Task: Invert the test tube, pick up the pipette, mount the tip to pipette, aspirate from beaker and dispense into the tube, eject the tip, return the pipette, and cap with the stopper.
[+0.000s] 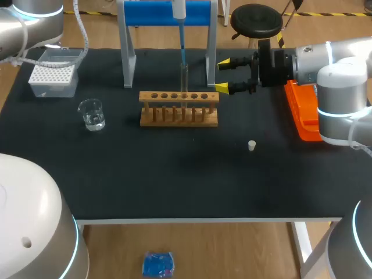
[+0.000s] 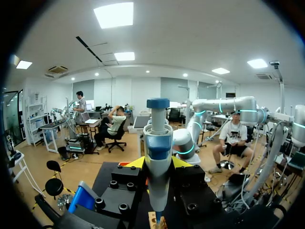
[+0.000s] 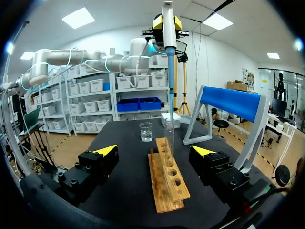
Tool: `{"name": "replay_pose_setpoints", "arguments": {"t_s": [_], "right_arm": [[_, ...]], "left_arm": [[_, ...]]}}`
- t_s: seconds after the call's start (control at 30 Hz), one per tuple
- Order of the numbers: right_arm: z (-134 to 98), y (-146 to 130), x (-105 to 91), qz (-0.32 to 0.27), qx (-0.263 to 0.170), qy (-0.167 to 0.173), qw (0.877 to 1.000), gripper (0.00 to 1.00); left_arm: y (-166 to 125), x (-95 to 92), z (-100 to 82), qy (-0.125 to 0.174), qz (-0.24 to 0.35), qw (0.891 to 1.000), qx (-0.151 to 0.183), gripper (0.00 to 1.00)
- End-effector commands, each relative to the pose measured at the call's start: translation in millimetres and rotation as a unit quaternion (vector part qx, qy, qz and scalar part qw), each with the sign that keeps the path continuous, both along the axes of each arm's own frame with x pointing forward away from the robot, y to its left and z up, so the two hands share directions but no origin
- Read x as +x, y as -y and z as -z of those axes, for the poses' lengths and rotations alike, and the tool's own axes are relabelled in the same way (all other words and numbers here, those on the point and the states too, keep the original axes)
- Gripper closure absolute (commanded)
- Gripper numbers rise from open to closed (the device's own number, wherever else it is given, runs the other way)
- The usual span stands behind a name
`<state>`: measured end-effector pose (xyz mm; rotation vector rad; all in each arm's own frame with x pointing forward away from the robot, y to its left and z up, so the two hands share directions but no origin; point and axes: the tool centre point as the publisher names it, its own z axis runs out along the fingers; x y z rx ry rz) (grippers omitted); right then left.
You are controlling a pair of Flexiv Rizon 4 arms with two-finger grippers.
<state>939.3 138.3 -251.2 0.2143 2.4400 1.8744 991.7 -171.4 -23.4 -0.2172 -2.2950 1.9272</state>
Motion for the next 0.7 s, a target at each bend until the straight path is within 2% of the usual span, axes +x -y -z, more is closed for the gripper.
{"name": "replay_pose_setpoints", "arguments": {"t_s": [0.03,0.7], "right_arm": [[0.2,0.0,-0.3,0.000,-0.001,0.000,1.000,0.00],[0.2,0.0,-0.3,0.000,-0.001,0.000,1.000,0.00]], "left_arm": [[0.7,1.9,0.8,-0.002,0.005,1.000,0.000,1.00],[-1.5,-0.6,4.9,-0.008,0.004,1.000,0.007,1.00]]}}
